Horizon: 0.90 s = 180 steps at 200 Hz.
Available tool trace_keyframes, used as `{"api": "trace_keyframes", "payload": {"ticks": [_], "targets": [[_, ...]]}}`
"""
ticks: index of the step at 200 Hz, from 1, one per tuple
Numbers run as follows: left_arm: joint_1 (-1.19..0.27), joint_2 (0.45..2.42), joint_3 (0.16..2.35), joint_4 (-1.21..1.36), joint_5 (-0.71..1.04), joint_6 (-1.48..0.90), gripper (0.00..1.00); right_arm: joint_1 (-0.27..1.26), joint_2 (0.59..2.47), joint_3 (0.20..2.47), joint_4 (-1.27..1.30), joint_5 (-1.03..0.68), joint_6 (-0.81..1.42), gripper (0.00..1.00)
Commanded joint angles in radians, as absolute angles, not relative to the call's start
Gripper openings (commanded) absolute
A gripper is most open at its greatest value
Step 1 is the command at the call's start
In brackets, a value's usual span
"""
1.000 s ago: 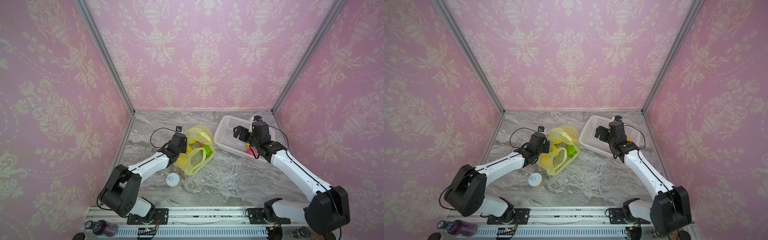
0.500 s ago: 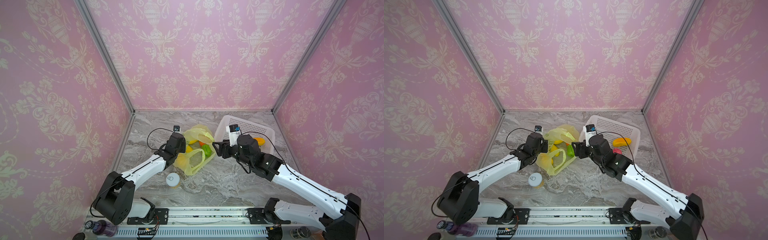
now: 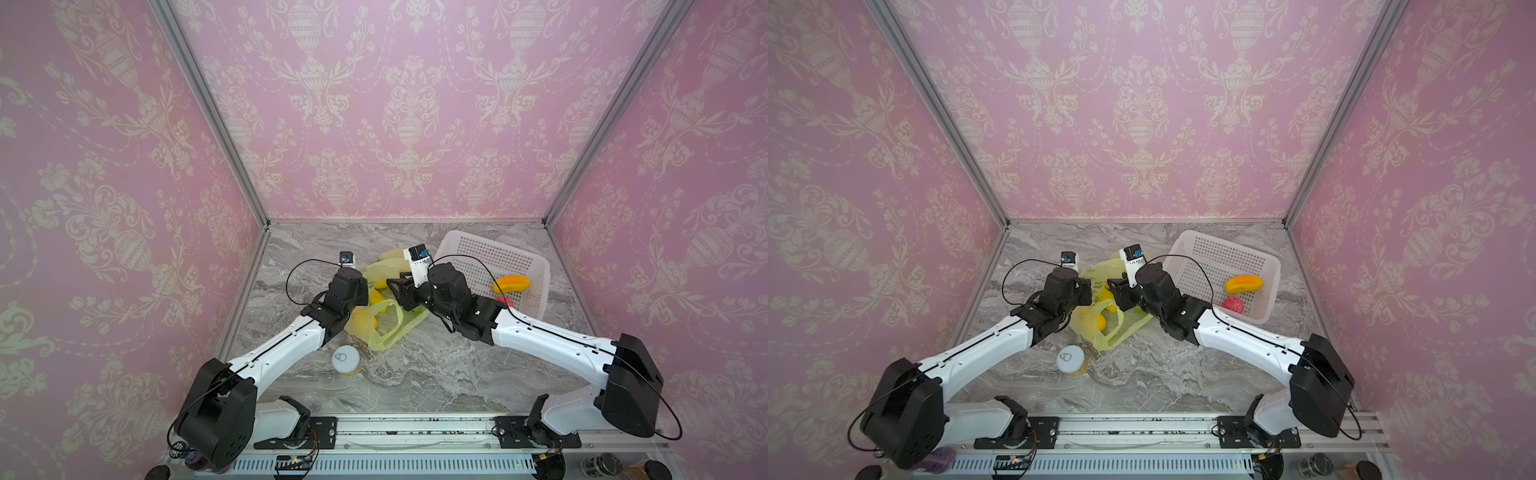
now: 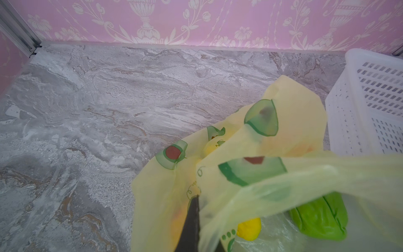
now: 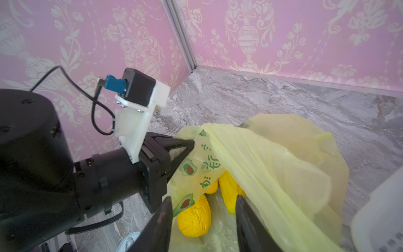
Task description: Untie the knot of the plastic bag and take out the fruit
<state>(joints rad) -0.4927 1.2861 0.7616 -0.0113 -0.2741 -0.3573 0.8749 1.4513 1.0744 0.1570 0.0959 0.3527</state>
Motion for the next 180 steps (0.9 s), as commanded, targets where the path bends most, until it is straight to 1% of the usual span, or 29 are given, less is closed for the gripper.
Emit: {"api": "trace_keyframes", "payload": {"ticks": [1, 16, 42, 80, 98, 122, 149, 172, 180], "targets": [[-0.489, 1.254, 0.768, -0.049, -0.219, -0.394, 0.00, 0.877, 1.480, 1.109, 0.241, 0.052, 0.313, 0.48], [-0.488, 1.257, 0.777, -0.059, -0.223, -0.385, 0.00, 0.878, 1.500, 1.134, 0.225, 0.041, 0.301, 0.48], [-0.486, 1.265, 0.776, -0.061, -0.259, -0.373, 0.00, 0.876, 1.510, 1.153, 0.178, 0.081, 0.275, 0.47], [-0.483, 1.238, 0.780, -0.071, -0.254, -0.367, 0.00, 0.856, 1.533, 1.078, 0.281, 0.150, 0.230, 0.46], [-0.483, 1.219, 0.763, -0.061, -0.283, -0.361, 0.00, 0.821, 1.559, 1.092, 0.293, 0.100, 0.273, 0.41], [-0.483, 1.194, 0.762, -0.069, -0.300, -0.350, 0.00, 0.815, 1.590, 1.103, 0.331, 0.056, 0.283, 0.39], [-0.483, 1.170, 0.746, -0.052, -0.306, -0.353, 0.00, 0.815, 1.619, 1.126, 0.301, 0.054, 0.286, 0.37], [-0.482, 1.174, 0.749, -0.058, -0.313, -0.355, 0.00, 0.819, 1.586, 1.102, 0.276, 0.068, 0.280, 0.36], [-0.482, 1.176, 0.752, -0.061, -0.313, -0.353, 0.00, 0.825, 1.553, 1.080, 0.269, 0.079, 0.269, 0.37]]}}
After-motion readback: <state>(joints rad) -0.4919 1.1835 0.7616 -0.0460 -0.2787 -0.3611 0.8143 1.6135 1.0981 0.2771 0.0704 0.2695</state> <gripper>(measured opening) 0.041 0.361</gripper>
